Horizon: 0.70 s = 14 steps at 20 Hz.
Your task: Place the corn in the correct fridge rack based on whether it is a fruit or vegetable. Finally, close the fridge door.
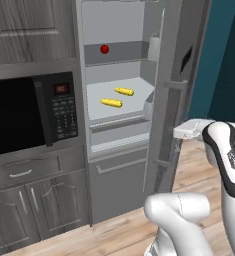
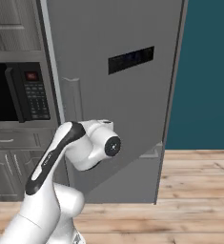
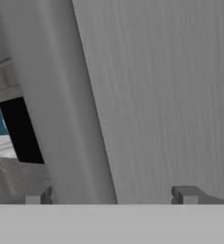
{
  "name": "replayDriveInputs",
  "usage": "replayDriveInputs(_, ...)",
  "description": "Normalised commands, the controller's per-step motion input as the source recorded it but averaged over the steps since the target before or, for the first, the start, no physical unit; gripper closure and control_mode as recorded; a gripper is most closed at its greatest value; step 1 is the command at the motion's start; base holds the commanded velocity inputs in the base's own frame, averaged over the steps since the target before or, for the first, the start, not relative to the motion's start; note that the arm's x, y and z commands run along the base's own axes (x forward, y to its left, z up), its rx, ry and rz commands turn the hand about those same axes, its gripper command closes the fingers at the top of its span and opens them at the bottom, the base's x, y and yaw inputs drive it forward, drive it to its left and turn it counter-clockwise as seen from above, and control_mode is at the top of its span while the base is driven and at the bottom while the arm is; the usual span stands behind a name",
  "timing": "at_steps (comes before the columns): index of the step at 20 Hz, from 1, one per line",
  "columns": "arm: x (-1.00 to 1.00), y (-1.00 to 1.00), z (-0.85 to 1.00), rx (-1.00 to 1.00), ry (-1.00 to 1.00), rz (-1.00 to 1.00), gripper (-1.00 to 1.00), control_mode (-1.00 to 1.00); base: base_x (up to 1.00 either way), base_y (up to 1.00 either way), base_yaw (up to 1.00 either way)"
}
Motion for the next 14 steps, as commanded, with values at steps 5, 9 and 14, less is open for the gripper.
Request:
replayDriveInputs(5,0.59,0.98,0.08,0.01,-0.08,-0.01,-1.00,-1.00,0.00,0.00,0.00)
replayDriveInputs(9,0.51,0.76,0.19,0.00,-0.05,-0.05,-1.00,-1.00,0.00,0.00,0.00)
replayDriveInputs(14,0.52,0.32,0.31,0.00,0.00,-0.02,-1.00,-1.00,0.00,0.00,0.00)
